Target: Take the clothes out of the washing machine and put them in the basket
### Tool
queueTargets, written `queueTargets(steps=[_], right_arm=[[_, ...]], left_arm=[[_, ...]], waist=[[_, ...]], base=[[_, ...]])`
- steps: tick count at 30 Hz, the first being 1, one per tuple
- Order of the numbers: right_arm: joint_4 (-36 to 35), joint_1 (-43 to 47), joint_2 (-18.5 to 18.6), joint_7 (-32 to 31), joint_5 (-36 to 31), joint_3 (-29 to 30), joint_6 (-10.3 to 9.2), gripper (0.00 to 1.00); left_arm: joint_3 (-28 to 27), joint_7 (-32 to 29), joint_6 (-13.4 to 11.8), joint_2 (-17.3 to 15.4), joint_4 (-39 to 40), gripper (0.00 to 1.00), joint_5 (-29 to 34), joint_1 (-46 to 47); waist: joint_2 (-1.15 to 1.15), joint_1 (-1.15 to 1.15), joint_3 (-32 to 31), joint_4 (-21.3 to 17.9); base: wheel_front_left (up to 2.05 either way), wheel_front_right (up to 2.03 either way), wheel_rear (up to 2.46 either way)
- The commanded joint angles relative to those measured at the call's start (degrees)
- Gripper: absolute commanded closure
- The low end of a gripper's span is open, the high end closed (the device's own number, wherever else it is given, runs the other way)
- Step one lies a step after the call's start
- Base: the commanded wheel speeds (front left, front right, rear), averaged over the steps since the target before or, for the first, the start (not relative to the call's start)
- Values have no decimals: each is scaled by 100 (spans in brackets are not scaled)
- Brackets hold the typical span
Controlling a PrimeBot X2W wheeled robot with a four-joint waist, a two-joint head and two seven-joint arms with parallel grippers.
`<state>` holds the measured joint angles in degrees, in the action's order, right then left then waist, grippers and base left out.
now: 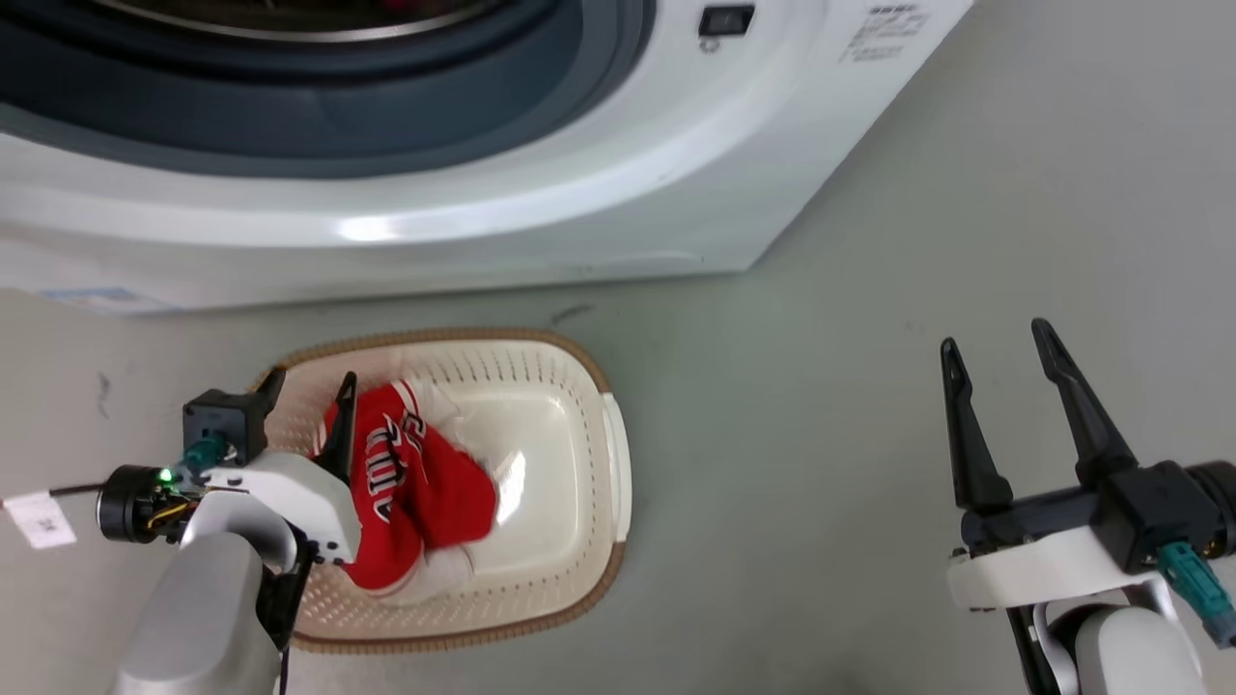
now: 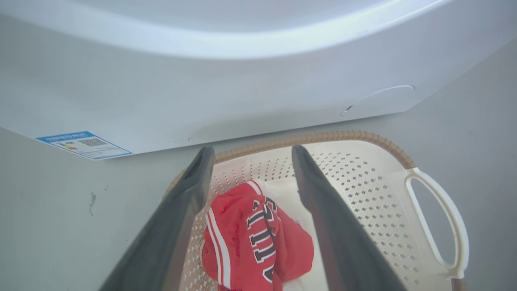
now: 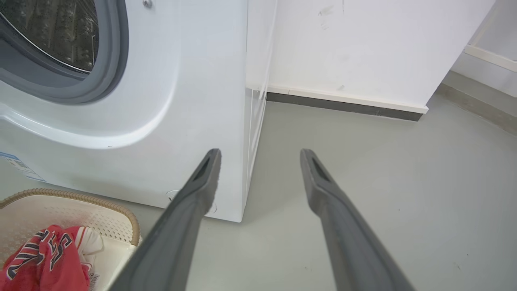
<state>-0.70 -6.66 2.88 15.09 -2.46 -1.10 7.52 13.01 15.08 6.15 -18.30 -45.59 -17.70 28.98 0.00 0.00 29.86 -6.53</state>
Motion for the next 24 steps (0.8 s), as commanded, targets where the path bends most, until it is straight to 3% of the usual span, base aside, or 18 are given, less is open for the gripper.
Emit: queueTargets(steps=[1, 13, 18, 24], right_arm=[[44, 103, 1, 11, 34, 20, -6, 0], [274, 401, 0, 12, 202, -11, -6, 0], [289, 429, 0, 12, 268, -98, -6, 0], [234, 313, -1, 12, 394, -142, -5, 0]], left_arm=[[-86, 14, 27, 40, 282, 0, 112, -170], [-597, 14, 53, 210, 2231, 0, 799, -1168], [-617, 14, 86, 121, 2380, 0, 853, -1083], [-414, -79, 119, -276, 2231, 0, 766, -476]], waist=[[0, 0, -393, 65], [0, 0, -1250, 13], [0, 0, -1263, -162], [0, 0, -911, -540]], base=[[0, 0, 0], [0, 0, 0], [0, 0, 0], [0, 0, 0]])
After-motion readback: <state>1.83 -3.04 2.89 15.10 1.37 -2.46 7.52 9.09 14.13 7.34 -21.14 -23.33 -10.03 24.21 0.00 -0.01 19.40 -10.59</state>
